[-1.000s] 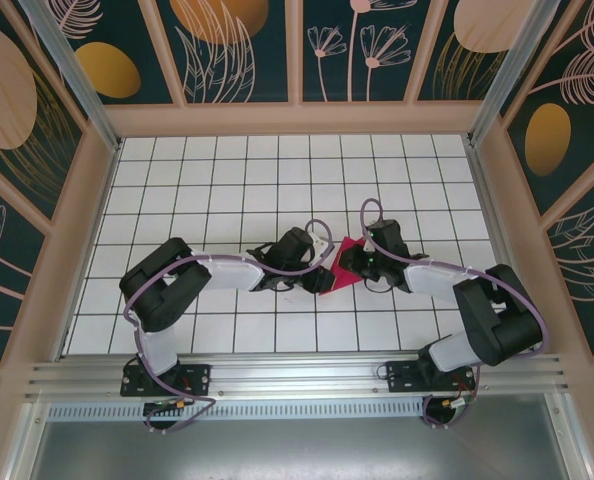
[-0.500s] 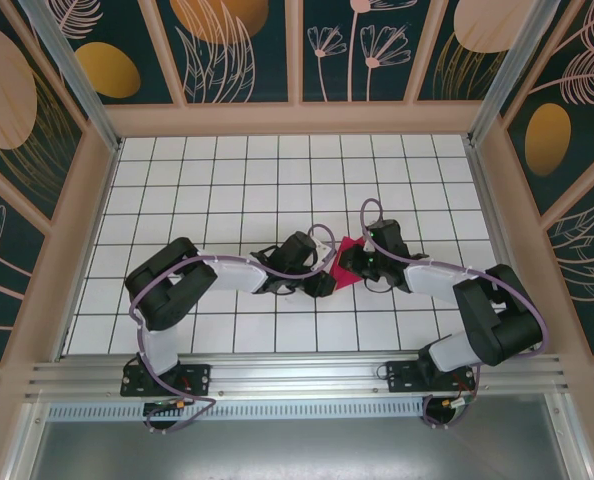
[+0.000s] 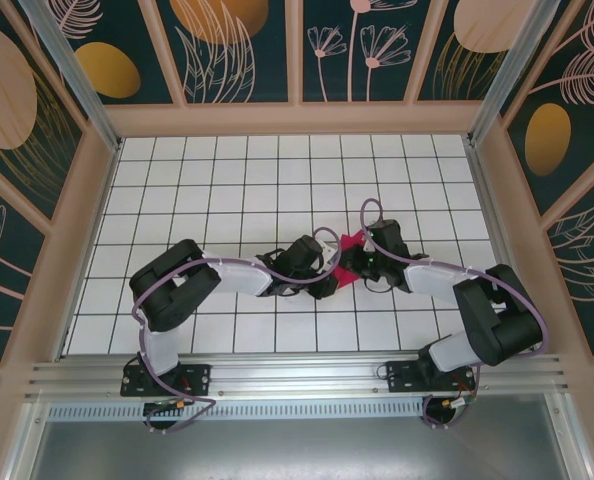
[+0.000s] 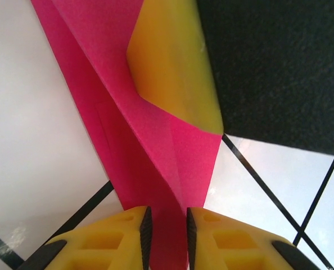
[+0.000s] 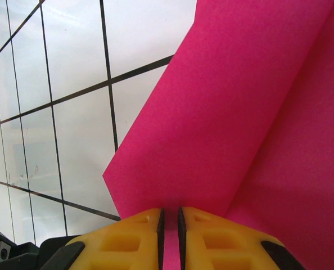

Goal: Fold a paper plane with a square sheet of paper (pick it up from the middle)
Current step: Fourth fold the wing at the center of the table.

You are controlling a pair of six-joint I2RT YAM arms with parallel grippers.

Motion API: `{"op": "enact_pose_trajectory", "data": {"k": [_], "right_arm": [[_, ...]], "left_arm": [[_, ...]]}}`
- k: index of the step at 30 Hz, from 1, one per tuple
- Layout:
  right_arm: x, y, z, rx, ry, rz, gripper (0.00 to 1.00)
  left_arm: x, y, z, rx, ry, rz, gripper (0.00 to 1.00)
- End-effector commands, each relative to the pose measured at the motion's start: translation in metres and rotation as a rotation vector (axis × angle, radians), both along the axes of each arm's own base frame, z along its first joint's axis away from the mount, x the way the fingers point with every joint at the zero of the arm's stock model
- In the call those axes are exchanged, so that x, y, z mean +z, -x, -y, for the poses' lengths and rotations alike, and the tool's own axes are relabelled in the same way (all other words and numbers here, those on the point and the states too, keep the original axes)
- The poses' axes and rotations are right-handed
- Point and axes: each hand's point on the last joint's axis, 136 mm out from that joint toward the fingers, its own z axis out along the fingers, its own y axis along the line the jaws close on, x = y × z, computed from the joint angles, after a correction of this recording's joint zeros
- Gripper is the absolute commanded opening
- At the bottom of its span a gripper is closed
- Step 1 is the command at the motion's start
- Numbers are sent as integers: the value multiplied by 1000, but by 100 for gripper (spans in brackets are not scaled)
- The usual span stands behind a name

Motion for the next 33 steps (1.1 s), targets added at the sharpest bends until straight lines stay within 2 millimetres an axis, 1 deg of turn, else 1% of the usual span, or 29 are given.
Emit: {"op": "enact_pose_trajectory", "data": {"k": [1, 6, 10, 11, 12, 13, 16, 18, 20, 23, 26, 33], "right_arm": [[6, -7, 2, -2, 7, 24, 19], [7, -7, 4, -10, 14, 26, 19], [10, -6, 8, -22, 23, 33, 19], [12, -5, 8, -20, 20, 38, 19], [13, -4, 8, -19, 16, 39, 19], [14, -4, 9, -20, 17, 40, 19], [20, -4, 11, -33, 9, 55, 19], [24, -3, 8, -17, -15, 64, 19], [24, -3, 8, -16, -21, 57, 19], [28, -4, 4, -2, -57, 68, 20], [26, -5, 3, -1, -62, 58, 19], [18, -11, 5, -6, -46, 46, 19]], "left_arm": [[-10, 0, -4, 0, -57, 13, 22], [-2, -3, -3, 2, -46, 38, 10], [-3, 1, -3, -14, -47, 23, 2], [-1, 2, -1, -20, -35, 20, 0], [-1, 2, 0, -26, -27, 13, 0], [7, -3, 6, -21, -12, 18, 0], [11, -4, 9, -24, 28, -25, 0], [16, -2, 14, -42, 73, -59, 0], [18, -2, 16, -50, 96, -86, 0], [17, 2, 19, -79, 112, -137, 0], [13, 1, 20, -75, 115, -157, 0], [16, -5, 18, -54, 156, -189, 0]]}}
